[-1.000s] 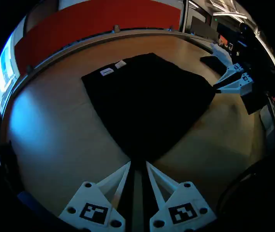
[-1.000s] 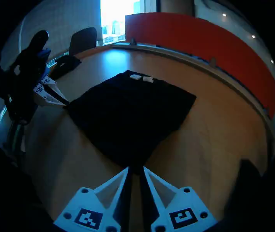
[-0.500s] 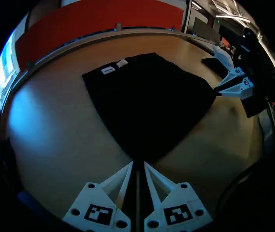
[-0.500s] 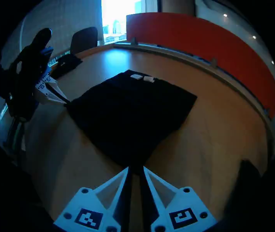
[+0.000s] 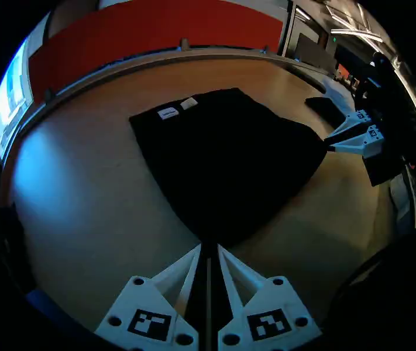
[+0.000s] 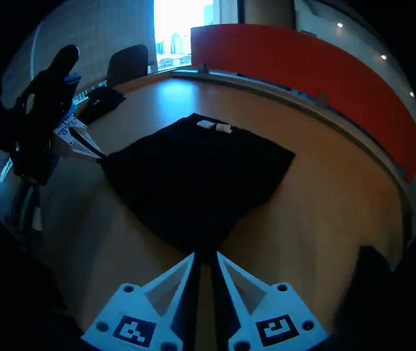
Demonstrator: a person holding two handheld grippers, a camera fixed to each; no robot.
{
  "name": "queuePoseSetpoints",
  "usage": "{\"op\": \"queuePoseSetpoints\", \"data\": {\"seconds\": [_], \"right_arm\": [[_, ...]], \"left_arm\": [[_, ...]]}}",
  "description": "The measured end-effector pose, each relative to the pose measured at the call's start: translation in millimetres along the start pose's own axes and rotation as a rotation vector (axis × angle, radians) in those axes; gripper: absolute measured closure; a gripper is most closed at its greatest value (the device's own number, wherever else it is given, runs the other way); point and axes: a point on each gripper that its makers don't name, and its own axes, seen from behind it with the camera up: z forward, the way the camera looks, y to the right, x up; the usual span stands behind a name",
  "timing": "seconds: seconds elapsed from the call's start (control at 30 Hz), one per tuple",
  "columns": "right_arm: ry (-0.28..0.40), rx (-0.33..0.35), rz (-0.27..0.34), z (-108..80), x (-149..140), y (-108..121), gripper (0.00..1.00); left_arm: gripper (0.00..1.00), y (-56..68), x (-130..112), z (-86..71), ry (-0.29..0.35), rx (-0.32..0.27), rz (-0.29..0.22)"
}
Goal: Fold towel
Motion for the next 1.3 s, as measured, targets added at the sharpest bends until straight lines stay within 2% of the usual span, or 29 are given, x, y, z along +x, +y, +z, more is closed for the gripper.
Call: {"op": "queuePoseSetpoints", "data": {"seconds": [0.57, 0.97, 1.3], "right_arm": [[0.105, 0.004, 0.019, -36.9, 48.6, -6.7, 0.88], [0.136, 0.009, 0.024, -68.8, 70.4, -10.3, 0.88], [0.136, 0.014, 0.014, -85.0, 75.5, -16.0, 0.88]], "left_arm": [[0.96, -2.7, 46.2, -44.4, 0.084, 0.003, -0.058], [0.97, 1.0, 52.1, -78.1, 0.105, 0.018, -0.092], [0.96, 13.3, 51.7, -97.5, 0.120, 0.005, -0.124]]}}
